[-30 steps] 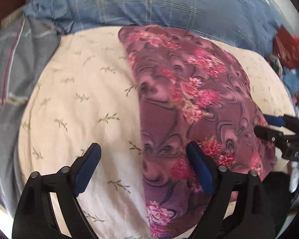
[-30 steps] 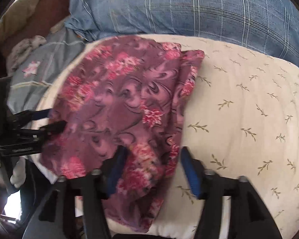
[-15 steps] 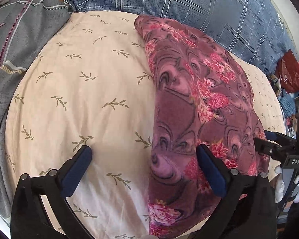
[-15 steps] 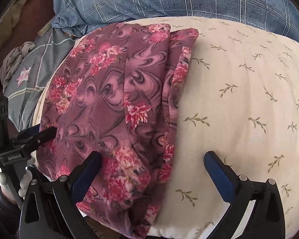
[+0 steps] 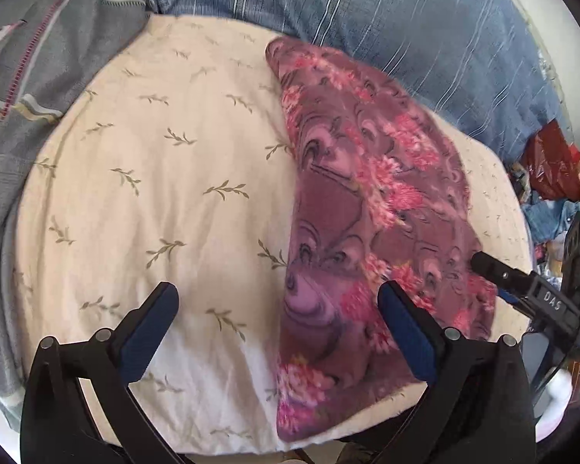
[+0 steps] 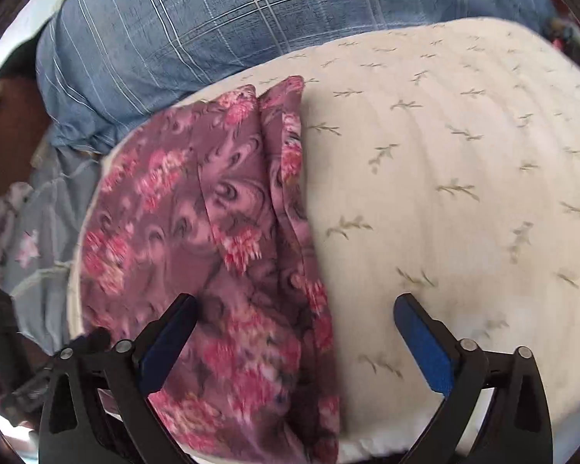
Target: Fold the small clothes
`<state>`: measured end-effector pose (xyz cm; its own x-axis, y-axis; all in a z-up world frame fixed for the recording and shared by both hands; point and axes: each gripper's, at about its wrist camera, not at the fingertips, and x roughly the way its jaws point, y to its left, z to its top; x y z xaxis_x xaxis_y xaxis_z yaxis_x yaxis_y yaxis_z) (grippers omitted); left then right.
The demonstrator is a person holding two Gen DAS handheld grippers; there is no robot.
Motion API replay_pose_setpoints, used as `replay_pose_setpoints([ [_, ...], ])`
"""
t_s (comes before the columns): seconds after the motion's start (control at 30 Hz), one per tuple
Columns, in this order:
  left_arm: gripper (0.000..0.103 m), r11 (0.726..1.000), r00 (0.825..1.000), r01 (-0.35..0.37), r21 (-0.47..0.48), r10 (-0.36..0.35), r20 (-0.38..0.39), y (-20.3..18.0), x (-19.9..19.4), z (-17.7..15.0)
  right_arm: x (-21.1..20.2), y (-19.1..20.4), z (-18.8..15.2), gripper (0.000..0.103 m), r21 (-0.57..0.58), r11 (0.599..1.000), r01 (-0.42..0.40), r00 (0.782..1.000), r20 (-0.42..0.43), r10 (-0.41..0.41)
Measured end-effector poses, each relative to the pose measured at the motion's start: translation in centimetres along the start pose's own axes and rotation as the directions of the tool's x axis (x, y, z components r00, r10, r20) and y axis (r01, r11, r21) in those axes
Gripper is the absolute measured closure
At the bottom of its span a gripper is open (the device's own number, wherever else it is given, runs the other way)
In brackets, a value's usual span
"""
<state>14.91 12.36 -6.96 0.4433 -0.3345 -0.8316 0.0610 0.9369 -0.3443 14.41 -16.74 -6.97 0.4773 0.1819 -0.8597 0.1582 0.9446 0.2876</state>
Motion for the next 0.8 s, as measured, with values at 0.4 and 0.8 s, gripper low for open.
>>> replay_pose_setpoints([
  [0.4, 0.0, 0.957, 0.939, -0.217, 0.193, 0.151, 0.31, -3.4, -6.9, -5.7, -12.2, 1.5, -7.1, 0.003, -0.124, 0.975, 0.185, 0.912, 0.392, -0.123],
  [0.8, 0.0, 0.944, 0.934, -0.245, 0.219, 0.17, 0.313, -5.4, -7.8, -8.3, -11.8, 2.6, -9.1, 0.003, -0.203, 0.946, 0.254, 0.912, 0.376, -0.164],
])
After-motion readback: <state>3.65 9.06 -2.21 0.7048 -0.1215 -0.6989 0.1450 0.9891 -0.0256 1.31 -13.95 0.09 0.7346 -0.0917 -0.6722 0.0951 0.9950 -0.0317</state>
